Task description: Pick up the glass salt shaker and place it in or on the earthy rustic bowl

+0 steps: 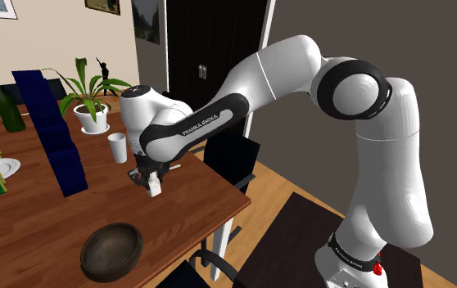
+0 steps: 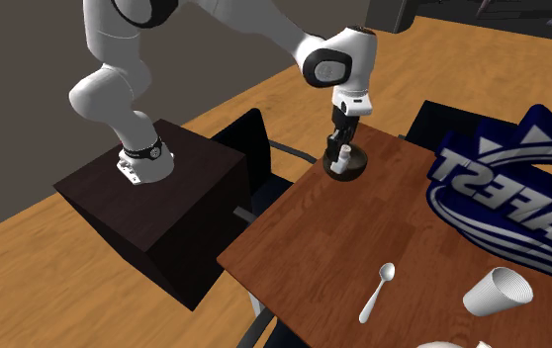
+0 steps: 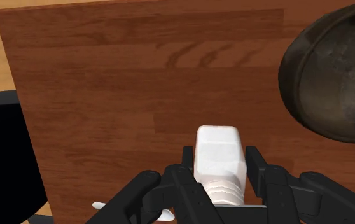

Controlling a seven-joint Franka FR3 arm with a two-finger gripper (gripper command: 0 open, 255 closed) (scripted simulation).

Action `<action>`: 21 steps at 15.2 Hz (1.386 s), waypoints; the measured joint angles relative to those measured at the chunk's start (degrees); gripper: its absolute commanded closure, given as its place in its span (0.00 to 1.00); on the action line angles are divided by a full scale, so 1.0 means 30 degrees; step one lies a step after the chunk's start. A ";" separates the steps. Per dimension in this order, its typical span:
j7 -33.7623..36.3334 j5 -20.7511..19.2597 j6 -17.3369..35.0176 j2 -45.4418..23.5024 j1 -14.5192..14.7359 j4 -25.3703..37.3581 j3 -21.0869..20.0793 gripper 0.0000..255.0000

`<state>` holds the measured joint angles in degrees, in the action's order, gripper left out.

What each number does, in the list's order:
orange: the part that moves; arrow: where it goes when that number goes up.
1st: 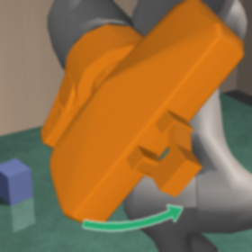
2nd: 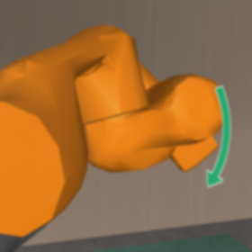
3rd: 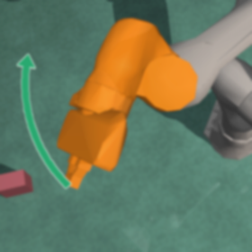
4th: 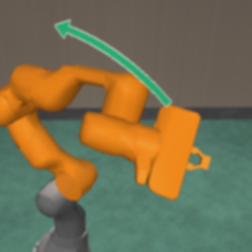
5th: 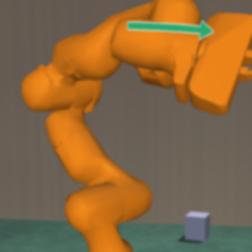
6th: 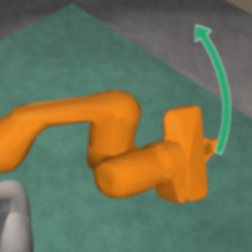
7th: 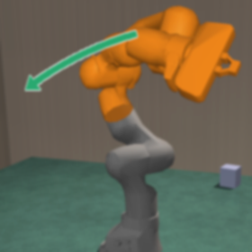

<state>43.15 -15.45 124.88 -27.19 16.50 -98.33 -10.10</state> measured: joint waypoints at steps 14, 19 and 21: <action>0.4097 -0.0662 -0.3836 -0.4753 0.4546 0.7824 -0.0688 1.00; 0.4351 -0.0824 -0.3006 -0.5353 0.4624 0.7559 -0.0589 1.00; 0.4422 -0.0887 -0.2682 -0.5601 0.4638 0.7472 -0.0546 1.00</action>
<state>56.42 -18.11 116.83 -43.99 30.42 -75.91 -11.73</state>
